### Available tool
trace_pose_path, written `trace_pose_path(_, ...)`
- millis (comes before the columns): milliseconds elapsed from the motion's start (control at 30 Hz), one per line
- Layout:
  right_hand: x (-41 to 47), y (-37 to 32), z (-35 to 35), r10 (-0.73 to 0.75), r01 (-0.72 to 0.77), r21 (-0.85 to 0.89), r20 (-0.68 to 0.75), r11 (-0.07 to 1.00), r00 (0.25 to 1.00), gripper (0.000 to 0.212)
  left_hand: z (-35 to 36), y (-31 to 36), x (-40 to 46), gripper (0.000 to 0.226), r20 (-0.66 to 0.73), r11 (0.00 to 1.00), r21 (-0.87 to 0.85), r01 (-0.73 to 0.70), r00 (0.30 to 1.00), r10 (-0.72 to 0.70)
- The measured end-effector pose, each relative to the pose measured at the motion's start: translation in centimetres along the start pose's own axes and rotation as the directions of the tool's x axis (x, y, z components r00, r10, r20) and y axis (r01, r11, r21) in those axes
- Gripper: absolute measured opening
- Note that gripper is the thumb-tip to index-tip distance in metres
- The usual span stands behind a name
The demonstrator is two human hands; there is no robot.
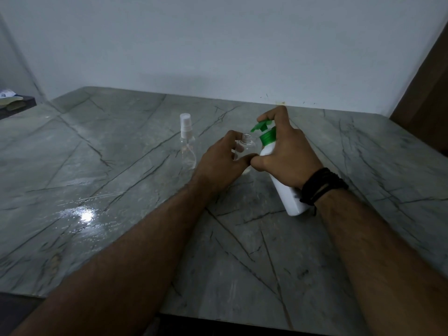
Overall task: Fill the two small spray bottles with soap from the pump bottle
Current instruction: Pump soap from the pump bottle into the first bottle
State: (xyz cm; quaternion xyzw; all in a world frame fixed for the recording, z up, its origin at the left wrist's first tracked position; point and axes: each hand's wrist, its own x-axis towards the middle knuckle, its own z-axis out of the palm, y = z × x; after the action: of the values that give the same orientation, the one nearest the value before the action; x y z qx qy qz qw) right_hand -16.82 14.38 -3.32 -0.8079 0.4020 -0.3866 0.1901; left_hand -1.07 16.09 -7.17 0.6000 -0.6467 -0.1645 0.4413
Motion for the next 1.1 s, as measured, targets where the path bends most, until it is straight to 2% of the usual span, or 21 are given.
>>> trace_pose_path(567, -0.17, -0.1, 0.11, -0.006, 0.007, -0.013, 0.003, 1.0, 1.0, 0.077, 0.02, -0.26, 0.1, 0.049, -0.001, 1.0, -0.001, -0.005, 1.0, 0.005)
trace_pose_path(1100, -0.12, -0.16, 0.09, -0.004, 0.004, -0.012, 0.01, 1.0, 1.0, 0.072, 0.22, -0.53, 0.34, 0.049, -0.007, 1.0, 0.006, -0.006, 1.0, 0.006)
